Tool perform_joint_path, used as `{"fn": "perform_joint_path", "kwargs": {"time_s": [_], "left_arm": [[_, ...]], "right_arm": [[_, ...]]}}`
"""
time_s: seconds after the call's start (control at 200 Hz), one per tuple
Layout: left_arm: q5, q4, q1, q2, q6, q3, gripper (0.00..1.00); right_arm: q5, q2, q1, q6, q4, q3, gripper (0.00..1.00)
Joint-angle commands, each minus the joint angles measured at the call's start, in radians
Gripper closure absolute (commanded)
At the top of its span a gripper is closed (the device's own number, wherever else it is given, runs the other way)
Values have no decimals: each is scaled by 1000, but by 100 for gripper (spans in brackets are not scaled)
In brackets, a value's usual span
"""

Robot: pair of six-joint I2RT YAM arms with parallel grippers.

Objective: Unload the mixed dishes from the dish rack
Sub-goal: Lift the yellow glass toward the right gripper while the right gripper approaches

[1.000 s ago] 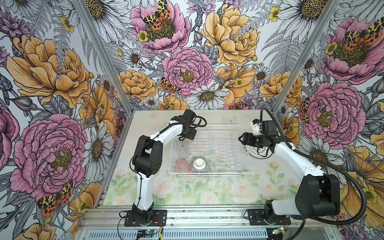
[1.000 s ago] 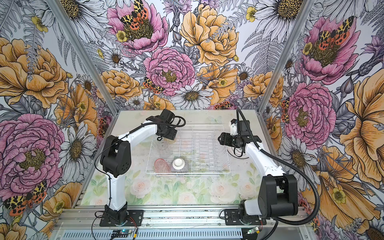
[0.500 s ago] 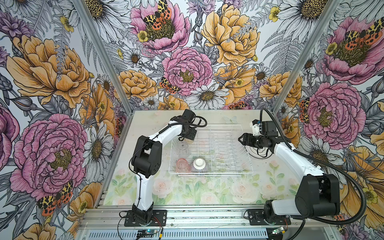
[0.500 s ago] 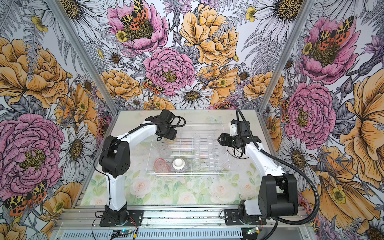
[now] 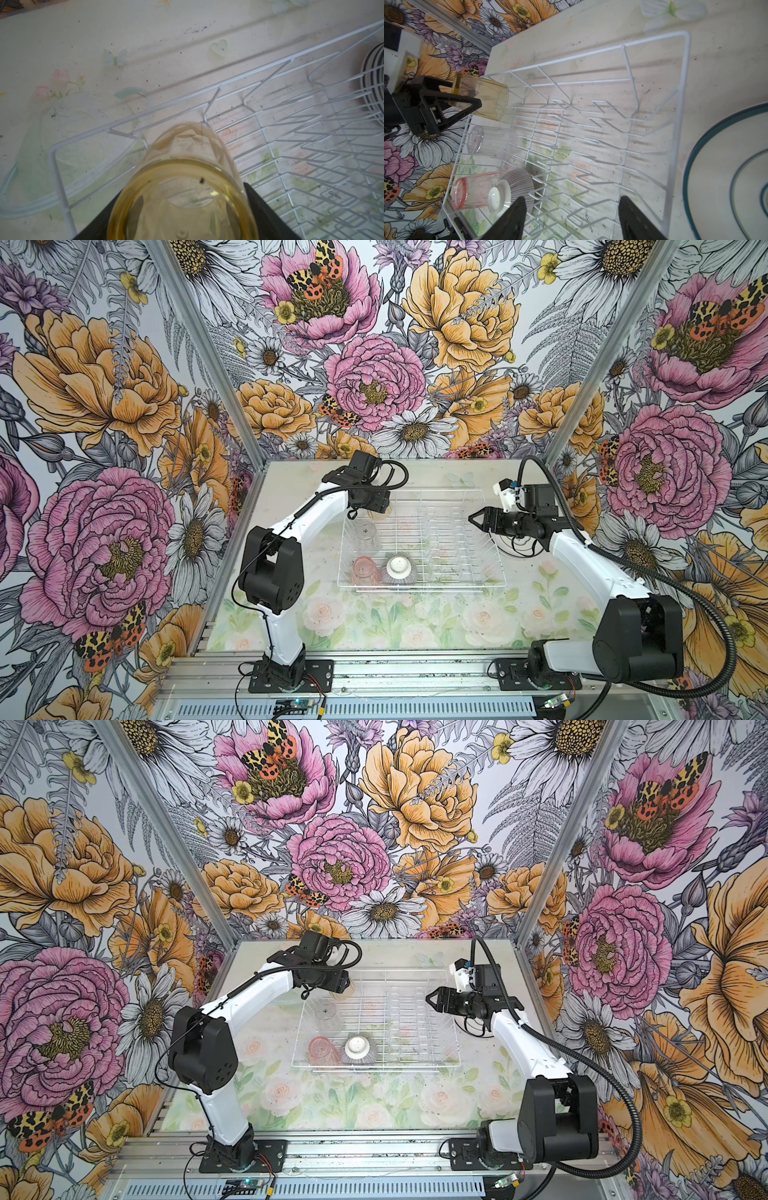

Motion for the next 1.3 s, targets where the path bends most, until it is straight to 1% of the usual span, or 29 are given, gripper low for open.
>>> {"fn": "perform_joint_path", "kwargs": {"time_s": [0.0, 0.085, 0.135, 0.185, 0.235, 0.28, 0.33, 0.365, 0.41, 0.465, 0.53, 0.59, 0.901, 1.296], "left_arm": [[123, 77, 9, -79, -29, -22, 59], [174, 100, 5, -116, -50, -45, 61], [196, 115, -3, -142, -63, -61, 61], [219, 141, -10, -169, -78, -83, 61], [251, 177, -16, -199, -92, -110, 61], [288, 217, -21, -223, -108, -135, 60], [331, 254, -24, -245, -132, -158, 60], [367, 283, -24, -258, -151, -173, 60], [407, 316, -23, -271, -176, -189, 61], [457, 354, -23, -281, -205, -205, 60], [502, 400, -28, -291, -235, -224, 61], [540, 443, -28, -299, -262, -240, 60], [658, 631, -27, -319, -386, -302, 60], [707, 739, -54, -322, -455, -330, 60]], "right_arm": [[-164, -42, 9, 38, 113, -36, 29], [-260, -63, 11, 103, 233, -77, 31], [-316, -75, 16, 200, 351, -122, 32], [-379, -77, 20, 340, 576, -183, 33], [-426, -65, 25, 542, 869, -252, 35], [-448, -36, 32, 704, 1118, -295, 36], [-466, 6, 46, 851, 1348, -317, 38], [-471, 37, 60, 936, 1486, -324, 39], [-474, 75, 78, 1013, 1619, -324, 40], [-471, 118, 100, 1089, 1731, -314, 42], [-466, 150, 129, 1104, 1761, -297, 46], [-458, 168, 152, 1102, 1771, -286, 48], [-444, 176, 193, 1102, 1777, -262, 48], [-426, 167, 197, 1099, 1776, -246, 49]]}}
